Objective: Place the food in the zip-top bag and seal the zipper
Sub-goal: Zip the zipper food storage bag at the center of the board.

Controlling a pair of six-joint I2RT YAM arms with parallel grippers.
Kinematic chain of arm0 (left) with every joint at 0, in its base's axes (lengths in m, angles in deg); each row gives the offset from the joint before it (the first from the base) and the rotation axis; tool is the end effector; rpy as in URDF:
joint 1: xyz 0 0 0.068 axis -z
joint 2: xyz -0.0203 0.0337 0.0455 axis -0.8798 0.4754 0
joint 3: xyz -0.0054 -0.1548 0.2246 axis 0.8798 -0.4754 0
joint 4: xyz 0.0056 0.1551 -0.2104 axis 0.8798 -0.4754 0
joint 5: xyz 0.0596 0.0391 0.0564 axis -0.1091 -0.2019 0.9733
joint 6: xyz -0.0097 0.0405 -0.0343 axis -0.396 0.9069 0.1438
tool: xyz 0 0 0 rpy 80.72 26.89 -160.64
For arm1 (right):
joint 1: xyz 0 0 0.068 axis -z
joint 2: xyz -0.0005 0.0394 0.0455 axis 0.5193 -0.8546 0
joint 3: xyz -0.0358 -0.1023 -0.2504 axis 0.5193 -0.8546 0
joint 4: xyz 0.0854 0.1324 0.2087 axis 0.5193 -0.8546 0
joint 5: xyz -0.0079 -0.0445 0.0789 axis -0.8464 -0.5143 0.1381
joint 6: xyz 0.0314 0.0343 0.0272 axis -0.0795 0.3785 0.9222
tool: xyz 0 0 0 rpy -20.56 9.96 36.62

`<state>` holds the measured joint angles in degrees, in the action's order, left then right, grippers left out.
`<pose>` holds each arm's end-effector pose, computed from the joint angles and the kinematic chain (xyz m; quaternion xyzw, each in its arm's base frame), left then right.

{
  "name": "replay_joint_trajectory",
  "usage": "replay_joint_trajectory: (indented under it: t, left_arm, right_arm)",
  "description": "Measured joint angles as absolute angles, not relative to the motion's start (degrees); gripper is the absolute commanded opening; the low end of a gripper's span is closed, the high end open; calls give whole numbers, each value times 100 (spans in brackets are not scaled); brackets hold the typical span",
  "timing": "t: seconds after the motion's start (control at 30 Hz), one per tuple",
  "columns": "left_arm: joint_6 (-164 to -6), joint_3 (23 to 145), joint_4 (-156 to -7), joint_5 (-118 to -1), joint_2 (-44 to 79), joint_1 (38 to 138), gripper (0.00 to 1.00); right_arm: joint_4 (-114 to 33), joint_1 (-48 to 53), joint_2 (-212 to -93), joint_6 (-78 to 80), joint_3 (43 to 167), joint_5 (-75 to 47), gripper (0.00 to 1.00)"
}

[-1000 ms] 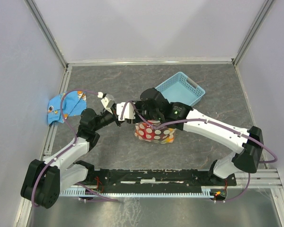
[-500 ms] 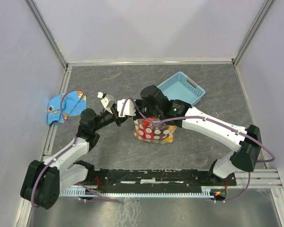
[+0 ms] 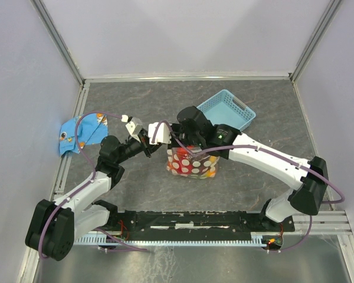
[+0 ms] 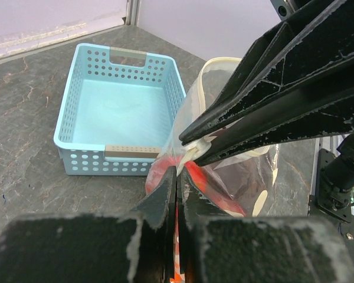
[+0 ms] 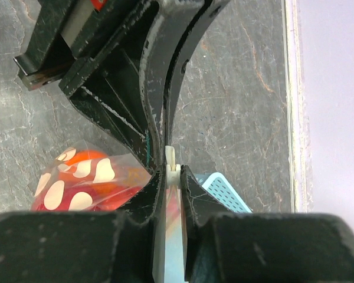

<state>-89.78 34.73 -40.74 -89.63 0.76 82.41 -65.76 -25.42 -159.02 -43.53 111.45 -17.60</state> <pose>0.1964 -0.0983 0.2547 0.2685 0.6193 -0.4332 0.5973 0.1912 0.2954 0.3566 -0.6511 0.5788 0.1086 0.4788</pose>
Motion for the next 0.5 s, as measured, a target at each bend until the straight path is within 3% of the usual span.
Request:
replay_joint_trajectory:
  t: [0.5]
  left_arm:
    - [-8976, 3451, -4017, -8530, -198, 8276, 3]
  right_arm:
    - [-6790, -2319, -15003, -4080, 10498, -2249, 7]
